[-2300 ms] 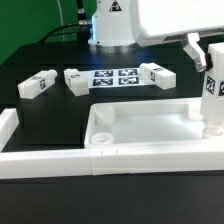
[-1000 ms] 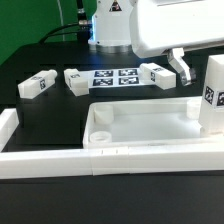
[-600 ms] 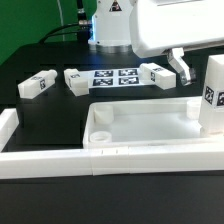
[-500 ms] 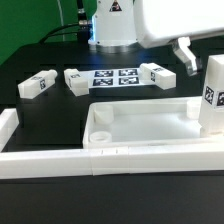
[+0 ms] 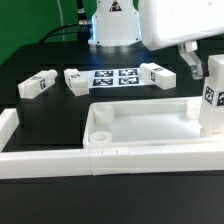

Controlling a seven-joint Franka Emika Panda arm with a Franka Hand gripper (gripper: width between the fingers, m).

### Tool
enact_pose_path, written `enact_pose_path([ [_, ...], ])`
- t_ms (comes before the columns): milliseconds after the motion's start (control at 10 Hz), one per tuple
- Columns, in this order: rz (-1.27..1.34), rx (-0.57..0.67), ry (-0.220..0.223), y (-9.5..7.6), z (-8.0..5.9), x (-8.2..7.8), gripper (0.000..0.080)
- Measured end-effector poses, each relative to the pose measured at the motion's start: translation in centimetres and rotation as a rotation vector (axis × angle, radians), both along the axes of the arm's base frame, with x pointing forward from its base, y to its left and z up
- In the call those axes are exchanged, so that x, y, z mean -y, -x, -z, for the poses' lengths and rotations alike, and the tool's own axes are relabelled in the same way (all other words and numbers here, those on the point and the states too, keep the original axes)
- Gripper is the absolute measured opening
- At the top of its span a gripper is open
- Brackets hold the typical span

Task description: Assemble desk

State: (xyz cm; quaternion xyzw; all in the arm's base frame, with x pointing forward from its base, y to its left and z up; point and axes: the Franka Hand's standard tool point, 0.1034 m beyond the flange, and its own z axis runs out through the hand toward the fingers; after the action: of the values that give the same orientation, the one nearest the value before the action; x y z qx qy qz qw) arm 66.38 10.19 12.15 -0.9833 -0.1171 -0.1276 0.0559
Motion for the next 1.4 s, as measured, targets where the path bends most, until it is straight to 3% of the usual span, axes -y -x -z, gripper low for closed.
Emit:
enact_pose_path([
  [400, -0.004, -0.252, -0.001, 0.1, -0.1, -0.5, 0.0649],
  [700, -0.004, -0.271, -0.001, 0.2, 0.0, -0.3, 0.0649],
  [900, 0.014, -0.277, 0.061, 0.3, 0.3, 0.8, 0.0649],
  [1300, 0.041, -0.278, 0.063, 0.2, 0.3, 1.4, 0.0649],
  [1400, 0.070, -0.282, 0.059, 0.2, 0.3, 1.3, 0.0507],
])
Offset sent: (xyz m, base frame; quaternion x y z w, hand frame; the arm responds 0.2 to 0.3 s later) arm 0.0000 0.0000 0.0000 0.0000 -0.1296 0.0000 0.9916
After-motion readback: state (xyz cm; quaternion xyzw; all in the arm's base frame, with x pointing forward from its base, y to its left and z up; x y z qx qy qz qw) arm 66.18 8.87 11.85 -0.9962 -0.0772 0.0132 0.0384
